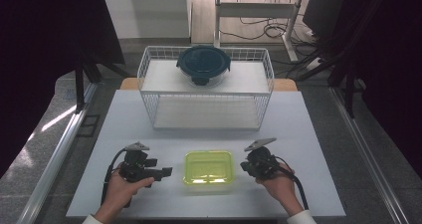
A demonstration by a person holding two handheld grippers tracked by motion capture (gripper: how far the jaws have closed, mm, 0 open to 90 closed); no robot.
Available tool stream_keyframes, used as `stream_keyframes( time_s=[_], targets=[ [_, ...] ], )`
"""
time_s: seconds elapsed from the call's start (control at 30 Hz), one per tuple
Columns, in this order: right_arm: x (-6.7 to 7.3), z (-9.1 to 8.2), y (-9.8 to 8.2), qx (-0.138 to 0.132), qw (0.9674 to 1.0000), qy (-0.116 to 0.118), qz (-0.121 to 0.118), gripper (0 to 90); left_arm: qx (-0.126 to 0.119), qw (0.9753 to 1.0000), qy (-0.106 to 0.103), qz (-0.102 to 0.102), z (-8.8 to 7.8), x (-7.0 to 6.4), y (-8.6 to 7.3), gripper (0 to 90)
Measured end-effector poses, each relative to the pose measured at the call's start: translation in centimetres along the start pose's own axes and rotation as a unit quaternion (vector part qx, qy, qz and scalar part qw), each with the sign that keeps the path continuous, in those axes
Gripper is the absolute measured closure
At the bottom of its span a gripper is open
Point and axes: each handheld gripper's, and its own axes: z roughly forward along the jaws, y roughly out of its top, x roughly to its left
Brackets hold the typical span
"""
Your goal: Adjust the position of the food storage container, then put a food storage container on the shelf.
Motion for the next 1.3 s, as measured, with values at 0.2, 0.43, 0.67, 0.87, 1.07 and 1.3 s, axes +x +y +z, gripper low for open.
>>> stream_keyframes(
  time_s=[0.2, 0.43, 0.67, 0.87, 1.07, 1.3],
  targets=[
    [-1.2, -1.7, -1.7, -0.031, 0.9989, 0.009, 0.032, 89.1, -0.004, 1.0, 0.0, 0.0, -0.1, -0.1, 0.0, 23.5],
    [-2.7, -2.6, -2.6, -0.084, 0.989, 0.061, 0.106, 59.4, -0.009, 0.9999, -0.003, -0.002, -0.2, -0.3, 0.1, 23.1],
    [-2.4, -2.0, -2.5, -0.085, 0.983, 0.088, 0.137, 30.8, -0.025, 0.9996, -0.009, -0.005, -0.2, -0.8, 0.3, 22.6],
    [-1.3, -1.1, -2.2, -0.082, 0.9832, 0.101, 0.128, 29.5, -0.031, 0.9993, -0.018, -0.011, -0.2, -1.1, 0.4, 22.6],
    [-1.1, -0.5, -1.8, -0.077, 0.9805, 0.113, 0.141, 31.4, -0.024, 0.9991, -0.031, -0.018, 0.4, -1.4, 0.6, 22.6],
    [-1.0, 0.5, -1.5, -0.059, 0.9768, 0.125, 0.164, 36.4, -0.015, 0.9978, -0.051, -0.04, 1.6, -1.7, 0.9, 24.0]
  ],
)
